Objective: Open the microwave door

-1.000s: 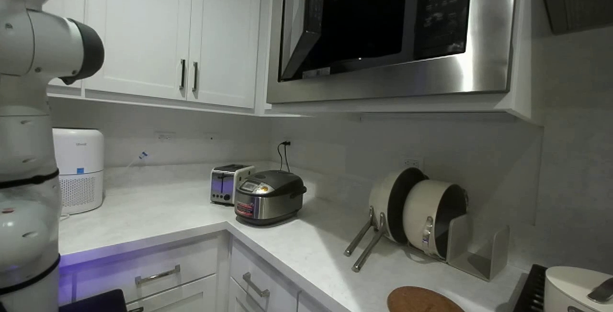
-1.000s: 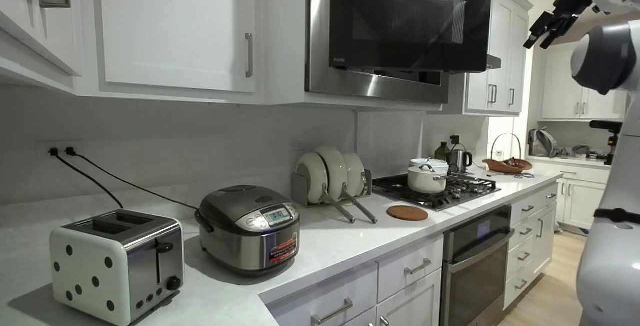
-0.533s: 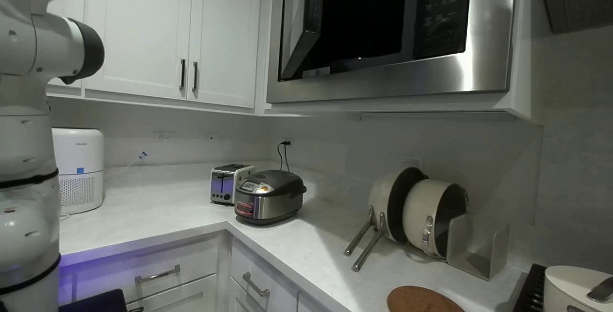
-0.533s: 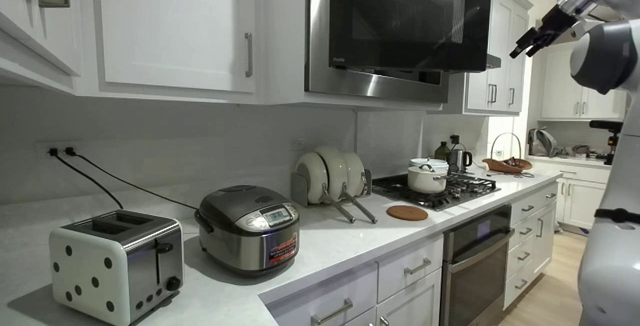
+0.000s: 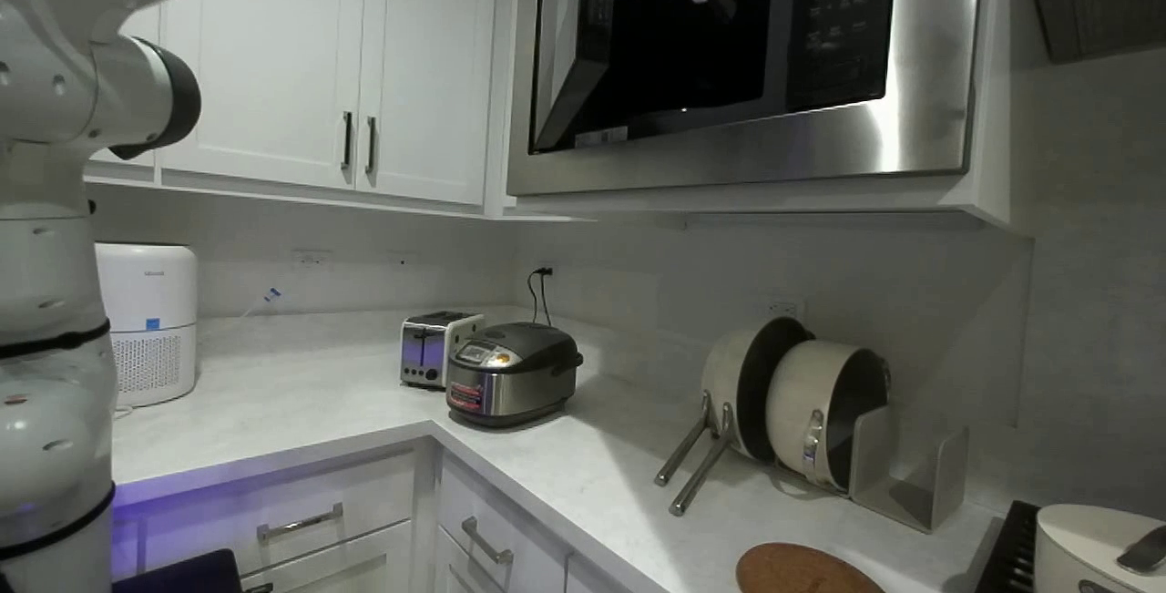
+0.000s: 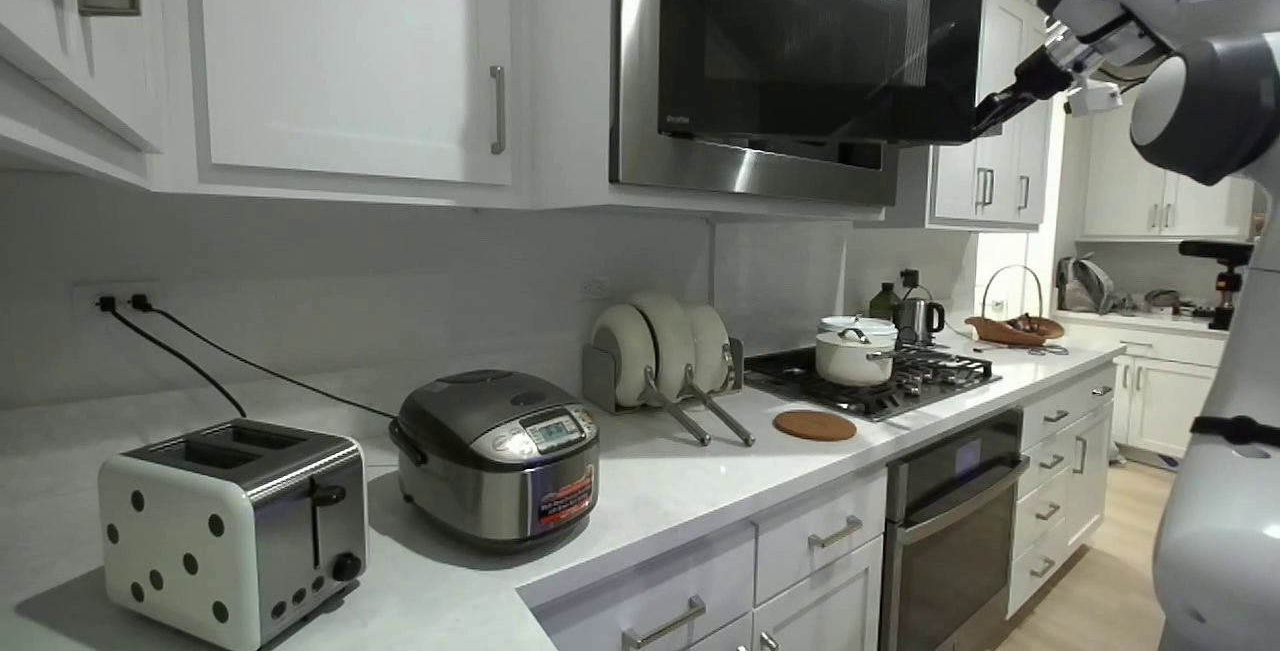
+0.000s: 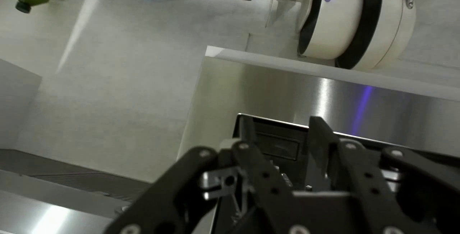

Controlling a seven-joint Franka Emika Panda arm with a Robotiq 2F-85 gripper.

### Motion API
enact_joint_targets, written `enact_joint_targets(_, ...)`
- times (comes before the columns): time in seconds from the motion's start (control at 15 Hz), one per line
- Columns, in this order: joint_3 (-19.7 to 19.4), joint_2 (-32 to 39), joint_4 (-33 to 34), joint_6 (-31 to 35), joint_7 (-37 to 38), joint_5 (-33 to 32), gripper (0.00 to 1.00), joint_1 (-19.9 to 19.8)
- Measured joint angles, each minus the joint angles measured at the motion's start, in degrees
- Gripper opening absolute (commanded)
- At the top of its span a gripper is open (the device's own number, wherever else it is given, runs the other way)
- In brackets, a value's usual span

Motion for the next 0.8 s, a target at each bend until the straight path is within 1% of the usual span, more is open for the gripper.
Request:
enact_joint_targets(0.07, 1.4, -0.2, -0.7, 0.8, -0.9, 0.5, 0.05, -0.3)
enact_joint_targets(0.13, 2.6, -0.4, -1.2, 1.1, -1.6, 0.9, 0.00, -0.6)
enact_joint_targets(0.47, 8.6, -2.7, -2.1, 1.1, -2.2, 1.4, 0.00, -2.5)
enact_joint_targets(0.6, 10.3, -3.7, -2.1, 0.2, -2.1, 1.4, 0.00, -3.3)
enact_joint_targets(0.8, 11.9, -5.5, -2.1, -2.1, -1.6, 1.0, 0.00, -4.4)
